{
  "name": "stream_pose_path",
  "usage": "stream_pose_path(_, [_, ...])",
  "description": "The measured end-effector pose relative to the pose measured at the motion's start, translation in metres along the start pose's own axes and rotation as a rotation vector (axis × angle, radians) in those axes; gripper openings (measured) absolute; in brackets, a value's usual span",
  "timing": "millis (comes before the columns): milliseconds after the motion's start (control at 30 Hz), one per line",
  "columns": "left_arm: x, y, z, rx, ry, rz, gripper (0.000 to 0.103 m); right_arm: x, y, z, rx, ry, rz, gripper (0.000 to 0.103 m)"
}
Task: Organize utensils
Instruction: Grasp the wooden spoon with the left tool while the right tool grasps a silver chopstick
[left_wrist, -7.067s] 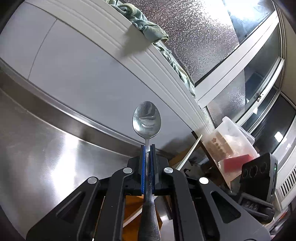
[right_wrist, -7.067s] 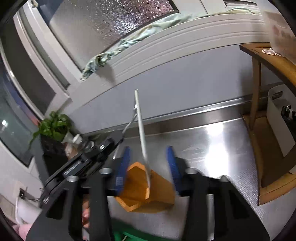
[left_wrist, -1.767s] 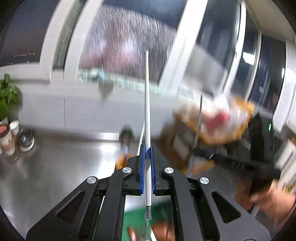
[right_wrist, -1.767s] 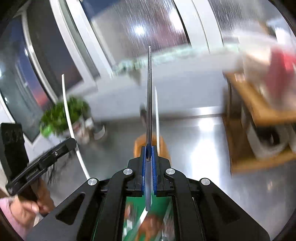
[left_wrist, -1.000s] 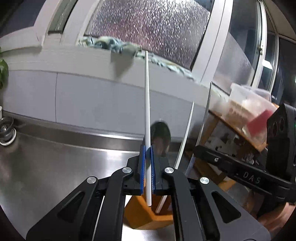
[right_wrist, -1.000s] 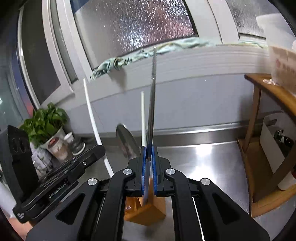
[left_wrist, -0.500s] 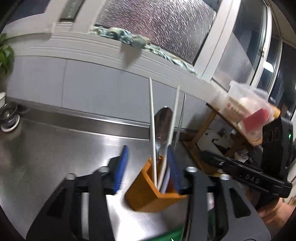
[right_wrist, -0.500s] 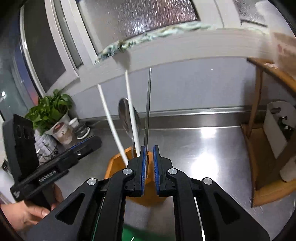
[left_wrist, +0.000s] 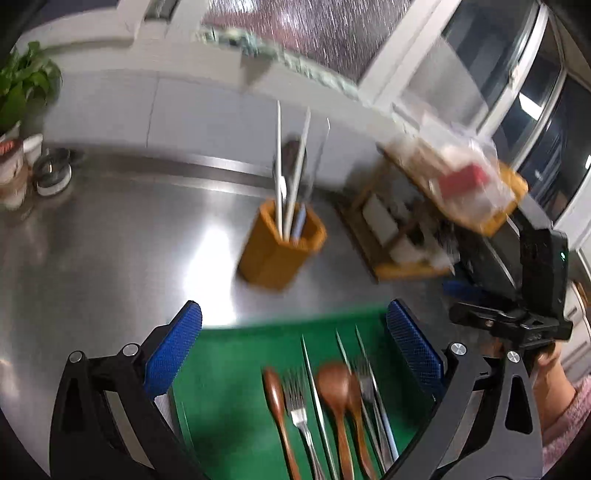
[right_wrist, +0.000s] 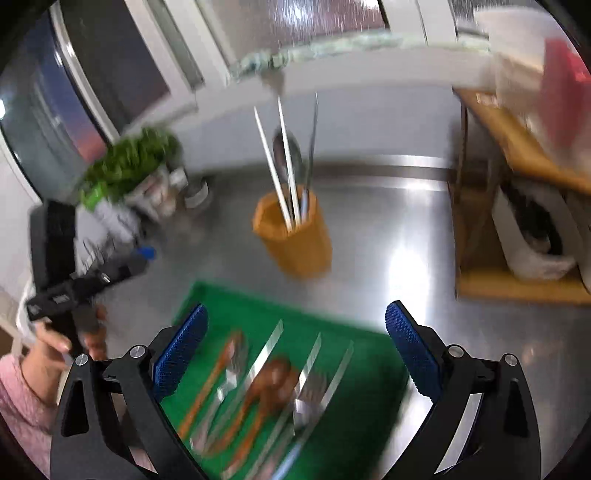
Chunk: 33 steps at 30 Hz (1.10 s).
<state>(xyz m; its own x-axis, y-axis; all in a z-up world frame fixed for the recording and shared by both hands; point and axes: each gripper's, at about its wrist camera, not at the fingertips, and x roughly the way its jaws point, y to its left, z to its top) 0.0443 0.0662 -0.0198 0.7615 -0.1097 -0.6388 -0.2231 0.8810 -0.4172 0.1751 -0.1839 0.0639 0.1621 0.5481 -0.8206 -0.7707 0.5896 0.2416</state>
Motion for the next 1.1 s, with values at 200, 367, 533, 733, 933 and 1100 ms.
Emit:
stream_pose_path(200, [0.023, 0.004, -0.041, -0.060, 0.335, 0.148, 0.089, 0.040, -0.009, -0.052, 0.137, 0.357, -0.046, 0.067])
stream_pose_path(367, [0.046, 0.010, -0.063, -0.138, 0.494, 0.112, 0.046, 0.067, -0.022, -0.073, 0.287, 0.481, -0.044, 0.027])
stream_pose_path(533, [0.063, 0.004, -0.077, -0.119, 0.562, 0.132, 0.027, 0.080, -0.015, -0.080, 0.318, 0.498, -0.057, 0.018])
stream_pose_path(733, [0.072, -0.002, -0.086, -0.067, 0.608, 0.189, 0.025, 0.089, -0.013, -0.082, 0.301, 0.524, -0.142, 0.017])
stream_pose_path(933, [0.081, -0.013, -0.090, -0.004, 0.632, 0.248, 0.024, 0.090, -0.012, -0.083, 0.269, 0.533, -0.169, 0.017])
stream_pose_path(1100, [0.083, -0.018, -0.089, 0.045, 0.647, 0.290, 0.024, 0.092, -0.014, -0.084, 0.314, 0.567, -0.169, 0.018])
